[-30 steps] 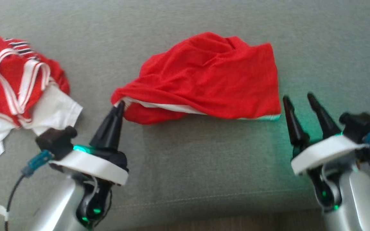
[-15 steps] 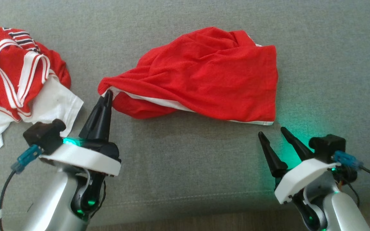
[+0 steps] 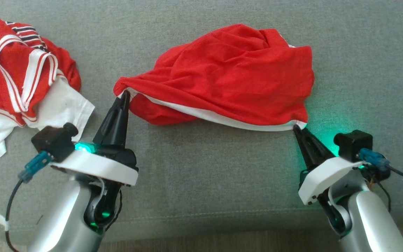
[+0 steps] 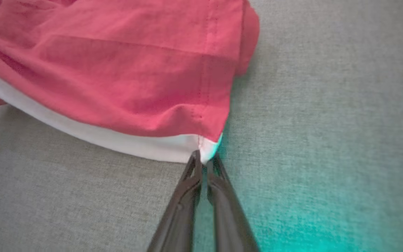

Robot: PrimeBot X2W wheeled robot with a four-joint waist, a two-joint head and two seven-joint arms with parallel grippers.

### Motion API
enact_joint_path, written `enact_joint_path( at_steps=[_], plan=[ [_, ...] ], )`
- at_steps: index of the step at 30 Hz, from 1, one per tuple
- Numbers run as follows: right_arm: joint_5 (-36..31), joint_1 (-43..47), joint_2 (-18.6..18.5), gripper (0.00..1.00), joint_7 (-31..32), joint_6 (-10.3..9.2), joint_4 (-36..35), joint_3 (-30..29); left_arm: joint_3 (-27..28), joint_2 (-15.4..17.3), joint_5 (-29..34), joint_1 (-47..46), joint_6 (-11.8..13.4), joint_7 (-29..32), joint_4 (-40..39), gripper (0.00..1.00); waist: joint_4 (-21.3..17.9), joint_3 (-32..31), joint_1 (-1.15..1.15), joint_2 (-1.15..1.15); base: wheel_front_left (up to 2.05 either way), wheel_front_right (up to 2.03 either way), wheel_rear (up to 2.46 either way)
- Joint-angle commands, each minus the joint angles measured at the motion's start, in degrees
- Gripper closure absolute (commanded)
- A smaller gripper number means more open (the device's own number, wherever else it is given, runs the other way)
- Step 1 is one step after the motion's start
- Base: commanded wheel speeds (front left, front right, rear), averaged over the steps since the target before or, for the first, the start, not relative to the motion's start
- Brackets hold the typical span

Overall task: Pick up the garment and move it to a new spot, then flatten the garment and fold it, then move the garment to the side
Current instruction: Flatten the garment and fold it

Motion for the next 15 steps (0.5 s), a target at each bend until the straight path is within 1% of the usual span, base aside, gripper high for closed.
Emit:
enact_joint_path(
  at_steps=[1, 4, 7, 10, 12, 15],
  plan=[
    [-0.8, 0.4, 0.1, 1.00, 0.9, -0.01, -0.3, 1.2, 2.5, 0.7, 0.7, -2.0, -0.4, -0.3, -1.3, 1.00, 0.0, -0.1, 0.00, 0.00, 0.00, 0.00, 0.00],
    [0.5, 1.5, 0.1, 1.00, 1.3, -0.01, -1.8, 0.5, 2.9, 0.7, 0.8, -1.8, -0.6, -0.3, -1.0, 1.00, -0.3, -0.9, 0.00, 0.00, 0.00, 0.00, 0.00],
    [6.7, 2.9, 0.1, 1.00, 1.7, -0.01, -6.3, -0.4, 3.2, 1.1, 0.7, -1.1, -0.9, -0.3, -1.4, 1.00, -1.2, -2.7, 0.00, 0.00, 0.00, 0.00, 0.00],
    [12.4, 3.2, -0.1, 1.00, 3.2, -0.01, -13.6, -2.1, 3.1, 2.4, 0.2, -0.5, -1.4, 0.7, -3.4, 1.00, -2.7, -4.9, 0.00, 0.00, 0.00, 0.00, 0.00],
    [15.2, 2.4, -0.9, 1.00, 4.5, -0.01, -18.7, -3.4, 2.9, 3.7, -1.1, -0.3, -1.8, 3.1, -5.6, 1.00, -3.7, -6.5, 0.00, 0.00, 0.00, 0.00, 0.00],
    [18.5, -0.4, -1.9, 1.00, 6.8, -0.01, -24.9, -5.4, 2.7, 6.3, -3.6, -0.9, -2.4, 8.1, -10.8, 1.00, -5.2, -8.9, 0.00, 0.00, 0.00, 0.00, 0.00]
  ],
)
